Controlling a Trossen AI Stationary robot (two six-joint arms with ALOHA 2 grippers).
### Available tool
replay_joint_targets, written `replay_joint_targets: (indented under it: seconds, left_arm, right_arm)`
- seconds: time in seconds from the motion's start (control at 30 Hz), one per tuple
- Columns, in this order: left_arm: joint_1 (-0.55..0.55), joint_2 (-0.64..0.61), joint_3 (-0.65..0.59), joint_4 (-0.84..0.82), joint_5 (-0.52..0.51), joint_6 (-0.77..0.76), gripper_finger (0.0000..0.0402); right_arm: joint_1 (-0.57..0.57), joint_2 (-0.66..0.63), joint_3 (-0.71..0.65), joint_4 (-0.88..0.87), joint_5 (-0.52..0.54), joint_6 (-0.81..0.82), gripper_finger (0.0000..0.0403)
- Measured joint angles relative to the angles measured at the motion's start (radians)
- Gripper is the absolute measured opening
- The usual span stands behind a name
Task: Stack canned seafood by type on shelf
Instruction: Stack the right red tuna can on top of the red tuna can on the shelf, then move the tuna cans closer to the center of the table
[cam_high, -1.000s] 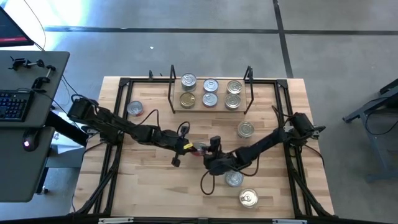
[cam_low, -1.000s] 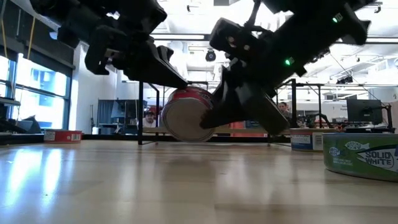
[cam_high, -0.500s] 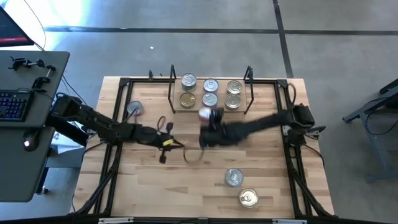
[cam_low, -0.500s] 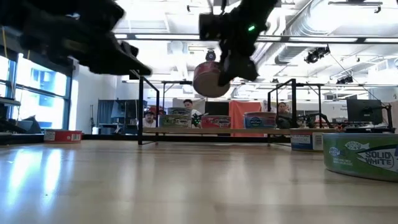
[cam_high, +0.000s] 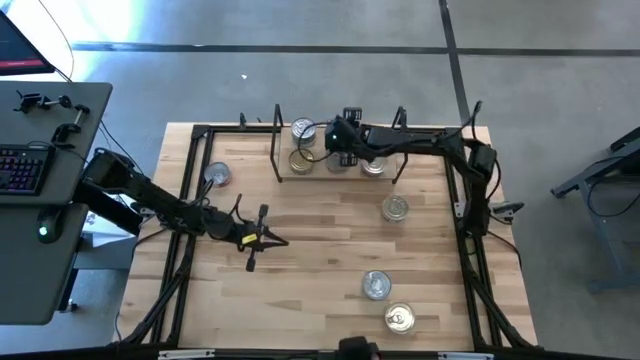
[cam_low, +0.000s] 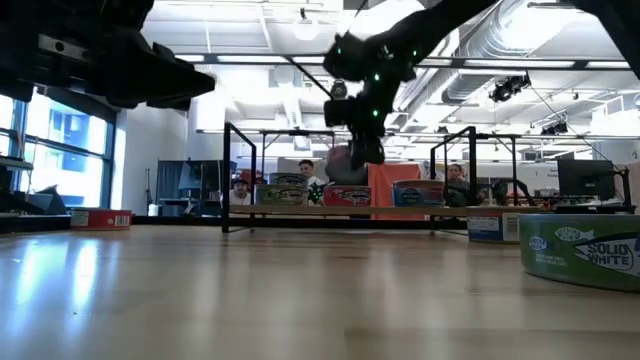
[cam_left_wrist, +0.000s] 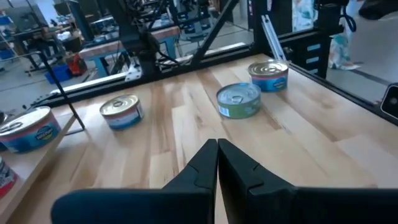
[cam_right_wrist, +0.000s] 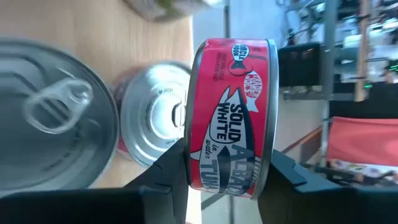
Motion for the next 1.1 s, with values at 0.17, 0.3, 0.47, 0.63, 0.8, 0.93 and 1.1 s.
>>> replay_joint_targets:
  seconds: [0.17, 0.3, 0.47, 0.63, 0.8, 0.93, 1.1]
  left_arm:
    - [-0.009, 0.0, 0.0, 0.001, -0.013, 0.001, 0.0003]
    - [-0.01, 0.0, 0.0, 0.001, -0.015, 0.011, 0.0003]
    - [-0.01, 0.0, 0.0, 0.0, -0.016, 0.011, 0.0003]
    - [-0.01, 0.0, 0.0, -0.001, -0.016, 0.011, 0.0003]
    - [-0.01, 0.0, 0.0, -0.007, -0.016, 0.011, 0.0003]
    - [-0.01, 0.0, 0.0, -0.008, -0.016, 0.01, 0.0003]
    - [-0.012, 0.0, 0.0, -0.017, -0.017, 0.001, 0.0003]
  right_arm:
    - [-0.013, 0.046, 0.0, -0.005, 0.021, -0.013, 0.0117]
    - [-0.003, 0.059, 0.001, -0.004, 0.029, -0.013, 0.0117]
    - [0.013, 0.061, 0.001, -0.014, 0.047, -0.01, 0.016]
    - [0.031, 0.044, -0.002, -0.039, 0.043, -0.017, 0.0243]
    - [0.04, 0.016, -0.001, -0.062, 0.052, -0.016, 0.0255]
    - [0.054, -0.026, -0.001, -0.064, 0.07, -0.005, 0.0257]
    - [0.093, -0.093, -0.001, -0.06, -0.061, 0.288, 0.0258]
